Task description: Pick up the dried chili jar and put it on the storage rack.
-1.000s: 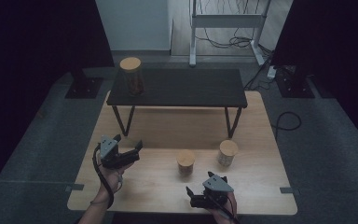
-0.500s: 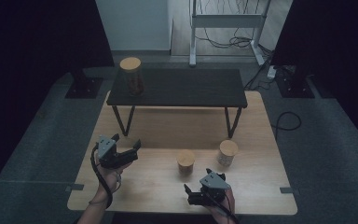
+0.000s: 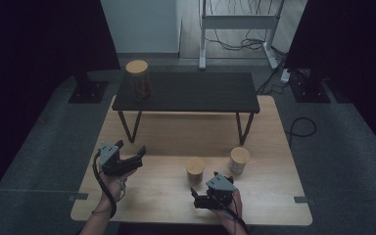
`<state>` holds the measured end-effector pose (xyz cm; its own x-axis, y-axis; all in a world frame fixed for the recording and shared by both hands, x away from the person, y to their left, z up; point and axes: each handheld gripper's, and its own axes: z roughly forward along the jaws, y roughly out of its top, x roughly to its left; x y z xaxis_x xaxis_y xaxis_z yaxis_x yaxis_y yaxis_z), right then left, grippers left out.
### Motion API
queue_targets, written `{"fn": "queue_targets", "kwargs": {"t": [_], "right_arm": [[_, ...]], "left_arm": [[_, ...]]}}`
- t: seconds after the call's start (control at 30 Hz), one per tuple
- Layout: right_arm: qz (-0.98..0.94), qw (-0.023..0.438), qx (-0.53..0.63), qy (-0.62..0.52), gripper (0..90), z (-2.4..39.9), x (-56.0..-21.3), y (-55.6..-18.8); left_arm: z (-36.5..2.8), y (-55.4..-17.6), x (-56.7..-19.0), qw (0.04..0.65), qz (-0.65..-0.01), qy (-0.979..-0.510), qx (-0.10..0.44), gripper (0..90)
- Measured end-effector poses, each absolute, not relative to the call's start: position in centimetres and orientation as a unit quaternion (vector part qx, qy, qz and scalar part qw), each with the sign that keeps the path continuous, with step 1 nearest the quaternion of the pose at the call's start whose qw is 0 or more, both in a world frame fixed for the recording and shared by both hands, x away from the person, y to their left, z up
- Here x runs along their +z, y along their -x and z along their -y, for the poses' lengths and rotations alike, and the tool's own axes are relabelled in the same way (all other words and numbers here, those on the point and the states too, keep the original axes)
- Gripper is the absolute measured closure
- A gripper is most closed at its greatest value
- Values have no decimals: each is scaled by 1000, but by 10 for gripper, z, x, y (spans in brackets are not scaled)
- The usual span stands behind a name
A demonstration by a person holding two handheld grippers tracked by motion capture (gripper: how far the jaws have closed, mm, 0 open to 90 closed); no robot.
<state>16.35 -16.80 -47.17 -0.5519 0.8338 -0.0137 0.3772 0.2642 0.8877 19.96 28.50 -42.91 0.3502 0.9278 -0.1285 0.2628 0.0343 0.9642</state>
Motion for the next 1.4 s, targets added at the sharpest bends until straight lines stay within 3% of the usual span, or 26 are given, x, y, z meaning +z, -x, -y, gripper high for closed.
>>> {"fn": "queue_targets", "kwargs": {"t": [1.4], "right_arm": [[-758, 256, 437, -411, 0, 140, -478, -203]], "left_arm": [[-289, -202, -431, 532, -485, -623, 304, 68]]}}
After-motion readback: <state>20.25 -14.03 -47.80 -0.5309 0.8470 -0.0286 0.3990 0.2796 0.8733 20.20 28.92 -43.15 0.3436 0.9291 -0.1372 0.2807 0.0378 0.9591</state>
